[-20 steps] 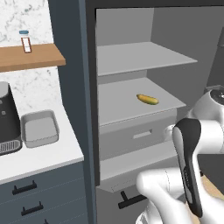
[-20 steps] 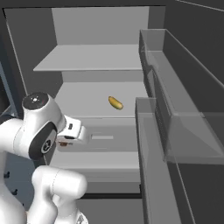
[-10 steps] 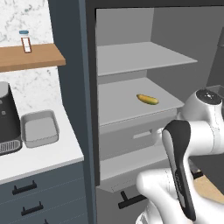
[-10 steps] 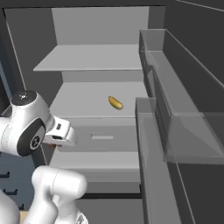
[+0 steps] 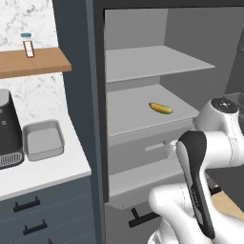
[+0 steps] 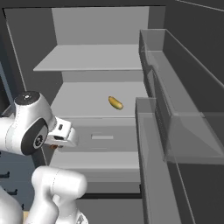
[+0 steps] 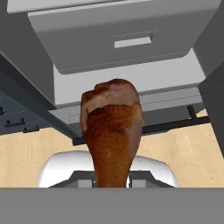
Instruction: Place one cucumber and one chicken drumstick in each tupperware on the nearby counter, to pack two identical lunches.
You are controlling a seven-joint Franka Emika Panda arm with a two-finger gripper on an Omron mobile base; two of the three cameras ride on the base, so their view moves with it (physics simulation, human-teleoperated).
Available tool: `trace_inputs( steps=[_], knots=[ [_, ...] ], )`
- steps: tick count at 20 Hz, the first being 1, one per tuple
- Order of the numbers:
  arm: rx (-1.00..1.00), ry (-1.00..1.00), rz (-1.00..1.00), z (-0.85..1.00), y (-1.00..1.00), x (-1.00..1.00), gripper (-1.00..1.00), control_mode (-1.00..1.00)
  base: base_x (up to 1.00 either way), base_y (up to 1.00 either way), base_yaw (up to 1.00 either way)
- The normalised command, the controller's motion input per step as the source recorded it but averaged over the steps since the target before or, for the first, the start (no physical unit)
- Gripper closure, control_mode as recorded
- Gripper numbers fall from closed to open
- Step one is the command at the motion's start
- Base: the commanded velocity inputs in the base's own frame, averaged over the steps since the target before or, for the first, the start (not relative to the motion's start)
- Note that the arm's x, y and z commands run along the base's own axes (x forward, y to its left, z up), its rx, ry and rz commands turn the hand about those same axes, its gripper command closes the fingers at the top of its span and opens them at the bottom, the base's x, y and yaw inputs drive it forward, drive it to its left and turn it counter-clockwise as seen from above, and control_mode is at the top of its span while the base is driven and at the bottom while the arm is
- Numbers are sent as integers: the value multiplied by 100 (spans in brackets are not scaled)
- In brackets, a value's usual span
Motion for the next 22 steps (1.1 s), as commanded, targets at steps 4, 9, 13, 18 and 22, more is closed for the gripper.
trace_inputs(
  steps=[4,9,13,18,22],
  knots=[
    [0,0,0,-3,1,-8,100,-100,0,0,0],
    [0,0,0,0,0,0,100,100,-78,21,0],
    [0,0,0,0,0,0,100,100,-91,70,12],
    [0,0,0,0,0,0,100,100,-59,99,29],
    [0,0,0,0,0,0,100,100,-40,100,32]
  ],
)
